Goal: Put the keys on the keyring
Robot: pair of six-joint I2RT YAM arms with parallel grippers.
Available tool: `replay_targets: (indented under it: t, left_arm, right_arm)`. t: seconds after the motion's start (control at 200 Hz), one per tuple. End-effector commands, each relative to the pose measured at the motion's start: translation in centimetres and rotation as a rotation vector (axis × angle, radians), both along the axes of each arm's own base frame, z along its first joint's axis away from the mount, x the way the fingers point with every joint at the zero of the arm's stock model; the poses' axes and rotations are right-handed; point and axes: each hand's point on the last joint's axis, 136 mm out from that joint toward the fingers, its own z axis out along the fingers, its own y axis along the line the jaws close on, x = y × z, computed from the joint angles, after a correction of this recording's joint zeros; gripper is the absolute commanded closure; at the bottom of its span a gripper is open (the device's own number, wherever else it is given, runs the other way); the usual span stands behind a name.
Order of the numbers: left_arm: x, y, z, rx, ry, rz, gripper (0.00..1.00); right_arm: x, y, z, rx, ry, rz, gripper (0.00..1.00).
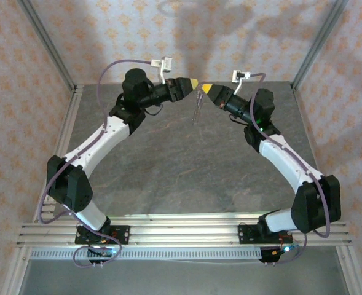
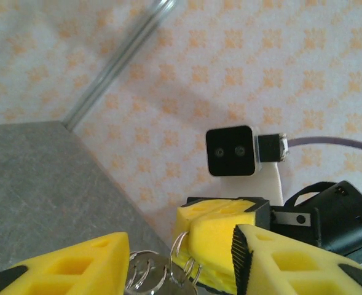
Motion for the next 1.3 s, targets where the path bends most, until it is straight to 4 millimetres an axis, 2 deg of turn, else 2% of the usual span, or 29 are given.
replay_targets:
  t: [0.0,0.225,0.455,0.926,1.296]
  left_arm:
    - [-0.7,1.5,3.3,0.02,-0.086,-0.005,0.49]
    - [-0.1,1.3,2.8,0.096,-0.07,-0.107,0.48]
    - [0.4,0.6,1.3,0.176,-0.047,-0.181,0.48]
    - [1.5,0.3,0.1,0.154,-0.013,-0.181,0.53]
    - [1.3,-0.6,-0.9,0.145,0.006,-0.212,0.57]
  right_arm:
    - [-0.2,0.0,1.6,-0.029,-0.046,0.09,1.0]
    - [1.0,0.6,2.0,-0.06,-0.021,0.217,1.0]
    - [1.1,1.6,2.0,-0.078,-0.007,0.322,1.0]
    - [0.9,1.5,1.2,-0.083,-0.003,0.312,1.0]
    - [1.2,1.4,1.1,-0.072,-0.005,0.299,1.0]
